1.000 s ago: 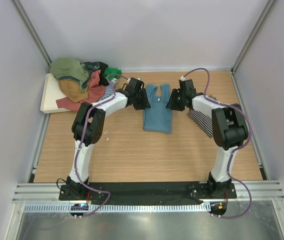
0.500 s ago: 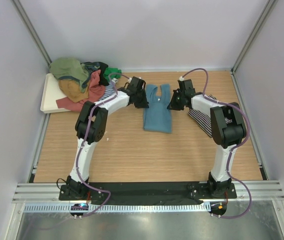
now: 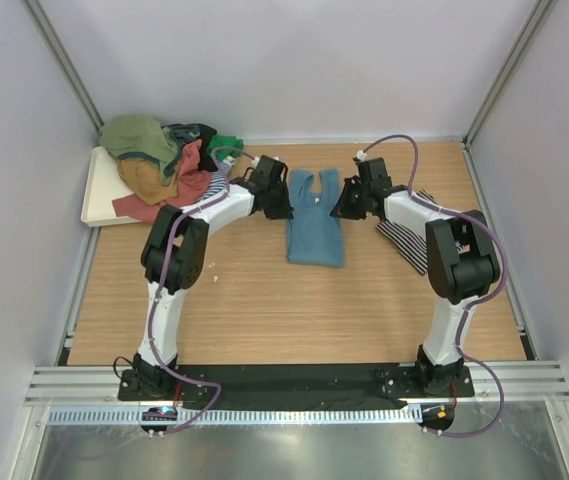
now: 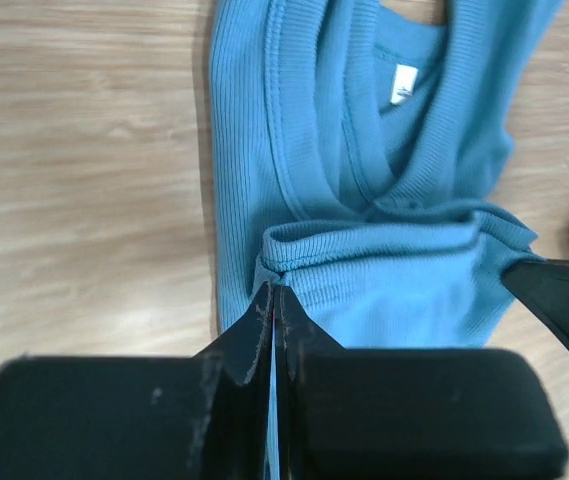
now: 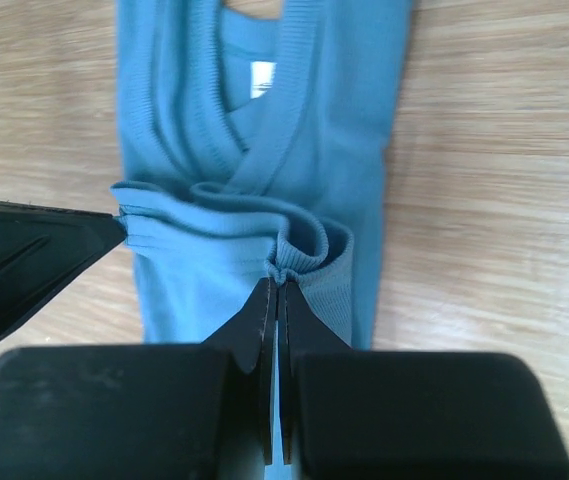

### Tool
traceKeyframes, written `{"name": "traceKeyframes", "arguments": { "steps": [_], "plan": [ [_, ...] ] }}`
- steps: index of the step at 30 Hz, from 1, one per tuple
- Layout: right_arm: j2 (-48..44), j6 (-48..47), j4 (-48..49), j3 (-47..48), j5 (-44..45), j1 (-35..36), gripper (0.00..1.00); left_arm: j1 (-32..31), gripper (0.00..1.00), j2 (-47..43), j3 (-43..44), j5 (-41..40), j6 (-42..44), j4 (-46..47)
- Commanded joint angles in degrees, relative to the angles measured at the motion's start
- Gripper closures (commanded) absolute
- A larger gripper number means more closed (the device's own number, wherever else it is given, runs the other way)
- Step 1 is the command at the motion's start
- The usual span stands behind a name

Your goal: Fold and stack the tank tops

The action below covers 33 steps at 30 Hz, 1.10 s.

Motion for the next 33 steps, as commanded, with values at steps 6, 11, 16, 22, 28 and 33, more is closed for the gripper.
{"name": "traceKeyframes", "arguments": {
  "steps": [6,11,16,22,28,33],
  "plan": [
    [-8.0,-1.2,2.5,-1.1,-1.4,2.4,0.99,-0.2,1.0,-12.1,-4.8,-2.3,0.7,1.9],
    [-9.4,-1.3,2.2,-1.5,-0.1,2.5,0.99,-0.2,1.0,-14.8,-7.2,-3.2,0.5,2.6],
    [-8.1,-0.7,1.5,-1.2,3.8,2.4,0.99,-0.2,1.0,-13.5,-6.3,-3.2,0.5,2.6],
    [-3.2,-0.2,-0.8,2.4,7.9,2.3,0.97,-0.1,1.0,-7.2,-1.0,-4.5,2.0,0.5],
    [0.9,2.2,-2.9,6.2,10.0,2.2,0.58,-0.1,0.9,-0.8,7.5,-5.0,3.3,-4.7],
    [-5.2,1.8,-2.6,1.7,11.7,2.2,0.51,-0.3,0.57,-8.4,0.4,-7.2,2.4,-2.5]
  ]
}}
